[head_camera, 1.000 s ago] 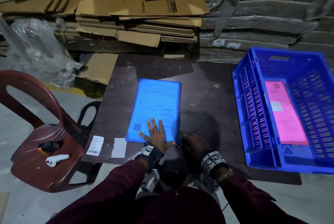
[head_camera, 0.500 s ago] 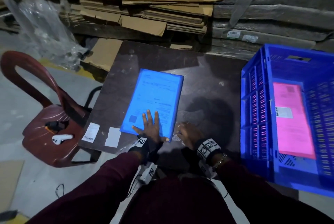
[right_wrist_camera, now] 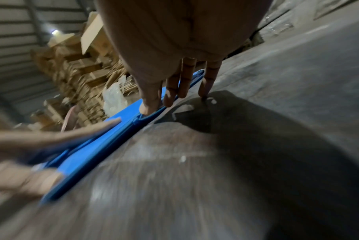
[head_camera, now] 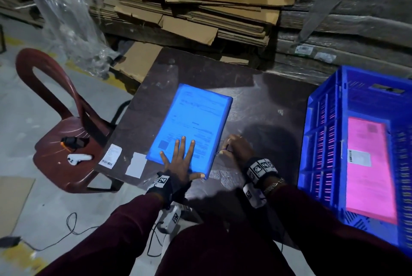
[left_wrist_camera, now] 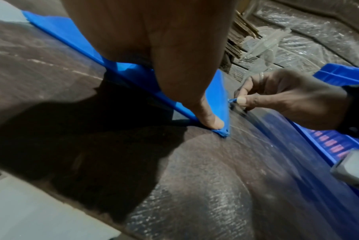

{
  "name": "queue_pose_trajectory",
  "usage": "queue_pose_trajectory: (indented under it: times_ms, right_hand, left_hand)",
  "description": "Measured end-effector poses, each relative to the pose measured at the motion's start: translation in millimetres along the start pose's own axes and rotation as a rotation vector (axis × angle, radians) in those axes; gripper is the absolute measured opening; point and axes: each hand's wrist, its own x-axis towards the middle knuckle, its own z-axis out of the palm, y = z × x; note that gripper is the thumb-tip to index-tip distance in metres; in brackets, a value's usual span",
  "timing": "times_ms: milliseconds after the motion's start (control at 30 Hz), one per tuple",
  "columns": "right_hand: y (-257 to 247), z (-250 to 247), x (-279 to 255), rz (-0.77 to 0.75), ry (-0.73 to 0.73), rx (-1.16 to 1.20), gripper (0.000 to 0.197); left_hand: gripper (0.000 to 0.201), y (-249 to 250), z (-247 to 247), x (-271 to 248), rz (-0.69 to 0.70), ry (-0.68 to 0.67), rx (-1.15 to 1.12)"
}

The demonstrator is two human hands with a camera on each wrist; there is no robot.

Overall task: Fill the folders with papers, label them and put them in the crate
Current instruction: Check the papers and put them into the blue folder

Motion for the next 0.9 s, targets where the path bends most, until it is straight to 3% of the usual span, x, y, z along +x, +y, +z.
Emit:
queue_pose_trajectory:
  times_ms: [133,467,700,900]
  right_hand:
    - [3.8,-6.8,12.9,0.085,0.028,0.043,0.017]
    - [29.1,-17.4,35.8,-0.012,0.160,0.041,0.017]
    - [36.7,-31.7,59.9,0.100,0.164,0.079,0.012]
    - [52.7,-46.0,87.6,0.128,0.279,0.136,0.009]
  left_hand:
    - [0.122,-0.5,0.0,-1.3,0.000,0.029,0.027]
    - [0.123,2.1,-2.6,-1.7,-0.029,-0.004,0.059]
    - [0.124,-0.7,-1.1,0.0,-0.014,-0.002,0.058]
    - [0.125,0.3,-3.8,1.1,-0.030,-0.028,0.049]
